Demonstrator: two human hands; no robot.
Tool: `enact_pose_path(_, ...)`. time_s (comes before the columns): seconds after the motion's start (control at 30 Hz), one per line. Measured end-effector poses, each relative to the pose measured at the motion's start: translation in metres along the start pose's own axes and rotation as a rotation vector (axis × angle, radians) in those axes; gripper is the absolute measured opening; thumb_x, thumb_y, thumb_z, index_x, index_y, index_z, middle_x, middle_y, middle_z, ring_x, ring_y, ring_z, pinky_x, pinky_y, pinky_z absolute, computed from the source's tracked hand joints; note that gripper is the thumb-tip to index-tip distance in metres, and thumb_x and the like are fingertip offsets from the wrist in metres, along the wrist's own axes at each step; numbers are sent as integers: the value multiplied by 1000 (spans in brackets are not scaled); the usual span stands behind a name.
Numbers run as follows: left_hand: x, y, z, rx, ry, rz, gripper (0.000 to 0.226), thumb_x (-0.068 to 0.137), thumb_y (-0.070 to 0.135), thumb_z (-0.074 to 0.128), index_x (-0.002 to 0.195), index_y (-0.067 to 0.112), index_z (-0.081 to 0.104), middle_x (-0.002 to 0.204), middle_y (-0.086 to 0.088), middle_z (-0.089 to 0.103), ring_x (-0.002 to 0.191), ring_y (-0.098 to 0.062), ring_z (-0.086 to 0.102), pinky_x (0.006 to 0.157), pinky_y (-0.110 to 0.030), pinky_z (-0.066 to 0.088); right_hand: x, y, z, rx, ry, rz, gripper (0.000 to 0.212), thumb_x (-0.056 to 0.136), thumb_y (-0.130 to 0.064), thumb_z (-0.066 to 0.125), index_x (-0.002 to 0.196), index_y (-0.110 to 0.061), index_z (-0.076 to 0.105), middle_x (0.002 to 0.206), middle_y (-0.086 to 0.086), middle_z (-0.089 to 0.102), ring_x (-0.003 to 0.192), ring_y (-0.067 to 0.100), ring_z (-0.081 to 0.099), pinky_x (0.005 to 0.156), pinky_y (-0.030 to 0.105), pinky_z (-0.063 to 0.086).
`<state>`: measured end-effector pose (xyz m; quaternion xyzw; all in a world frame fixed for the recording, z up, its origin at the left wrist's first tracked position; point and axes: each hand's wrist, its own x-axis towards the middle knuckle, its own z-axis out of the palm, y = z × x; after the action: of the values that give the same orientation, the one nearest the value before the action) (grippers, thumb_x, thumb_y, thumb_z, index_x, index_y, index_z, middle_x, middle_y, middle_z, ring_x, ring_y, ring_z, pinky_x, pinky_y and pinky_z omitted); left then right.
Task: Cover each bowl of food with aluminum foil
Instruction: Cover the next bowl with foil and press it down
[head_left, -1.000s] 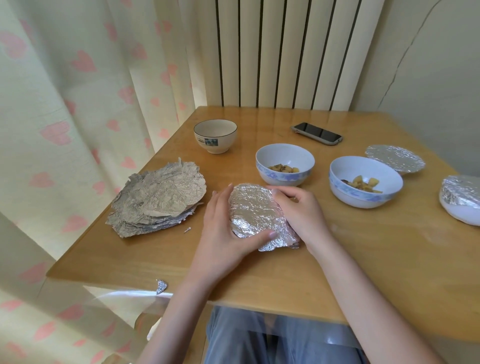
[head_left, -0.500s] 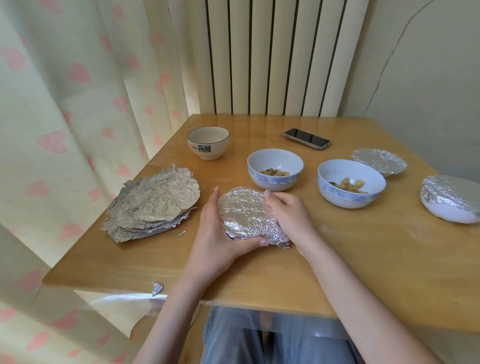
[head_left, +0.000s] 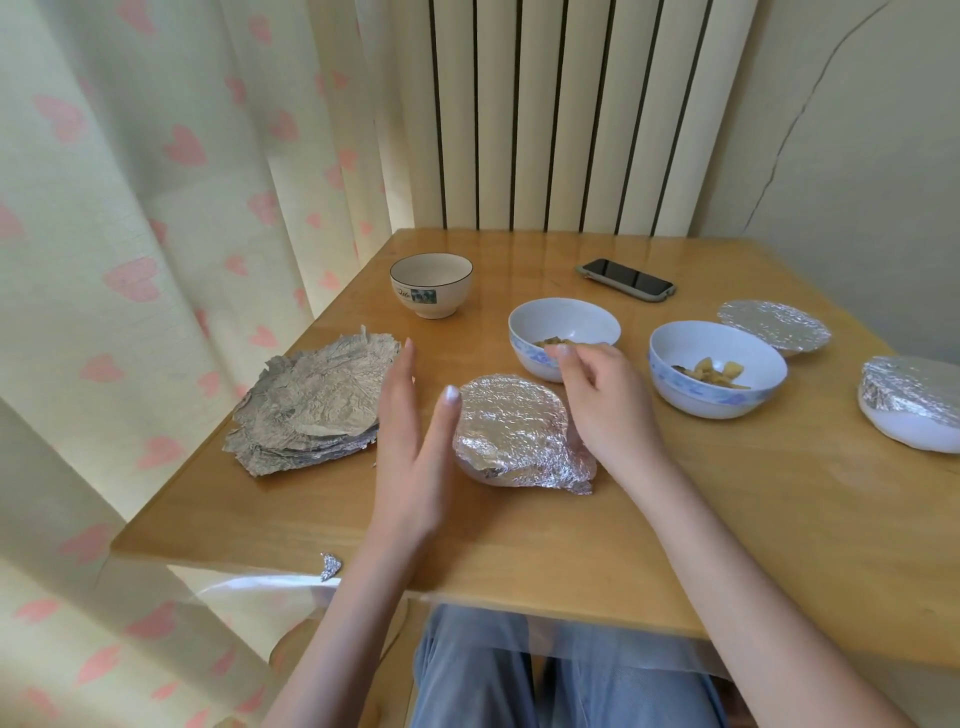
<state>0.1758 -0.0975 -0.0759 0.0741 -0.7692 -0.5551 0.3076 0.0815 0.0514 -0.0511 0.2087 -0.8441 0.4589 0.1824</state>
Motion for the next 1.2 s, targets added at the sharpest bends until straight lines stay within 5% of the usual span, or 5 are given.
enact_pose_path(0.2,16,6,18,202,-184,18,80,90,65,23,153,16,25,153,0,37,141,-11,31,118,-31,21,19,-13,30,24,-314,-84,29,100,-19,45,121,-13,64,116,4,66,107,16,60,88,26,42)
enact_pose_path(0.37,18,-5,23,149,-85,-15,68,98,52,13,140,12,49,129,13,48,124,-13,47,87,-1,29,14,-3,35,126,-330,54,29,101,-21,41,112,-15,67,108,-3,69,98,8,60,80,25,47)
enact_pose_path(0.57,18,-10,28,177,-44,-15,66,99,49,14,143,9,43,141,-7,52,126,-24,50,89,-14,30,14,1,39,106,-324,97,29,101,-24,40,106,-21,69,46,-14,43,45,3,40,45,20,31)
enact_pose_path(1.1,18,-9,27,202,-97,-34,54,103,38,20,142,8,43,140,-8,52,130,-25,46,94,-17,30,15,-8,32,-45,-431,97,36,103,-27,34,91,-7,61,61,4,53,54,12,48,57,32,39)
enact_pose_path(1.2,20,-10,20,192,-124,-33,57,102,43,19,146,11,37,146,-5,46,133,-23,44,99,-13,28,15,-9,26,94,-379,165,38,103,-25,34,114,-4,64,102,15,69,87,13,62,82,32,47)
